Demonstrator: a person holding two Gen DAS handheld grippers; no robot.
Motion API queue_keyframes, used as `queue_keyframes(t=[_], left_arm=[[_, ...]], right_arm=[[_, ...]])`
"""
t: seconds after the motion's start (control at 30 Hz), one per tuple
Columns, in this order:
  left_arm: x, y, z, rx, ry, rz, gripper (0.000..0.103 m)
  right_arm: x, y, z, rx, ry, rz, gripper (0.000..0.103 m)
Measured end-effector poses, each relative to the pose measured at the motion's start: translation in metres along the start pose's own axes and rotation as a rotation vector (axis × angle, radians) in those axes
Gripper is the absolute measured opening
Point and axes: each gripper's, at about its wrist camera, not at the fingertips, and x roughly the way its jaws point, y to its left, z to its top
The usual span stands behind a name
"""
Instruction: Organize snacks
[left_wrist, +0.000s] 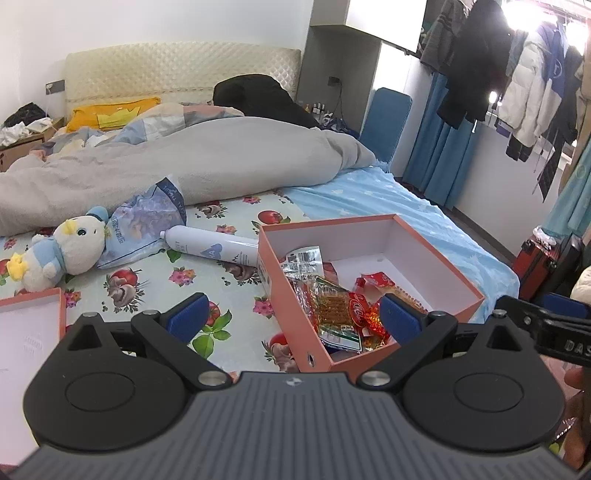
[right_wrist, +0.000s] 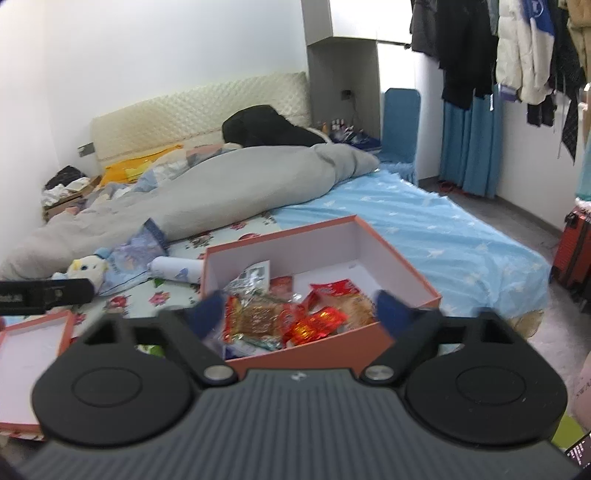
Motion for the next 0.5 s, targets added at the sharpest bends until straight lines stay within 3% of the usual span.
queue_keyframes(t=[0.5], left_arm=[[-0.0036,0.0077,-0.0031,-0.008,-0.021,0.008,0.100]], right_arm=[[0.0047,0.0002,-0.0010,0.016,0.010,0.018,0.103]])
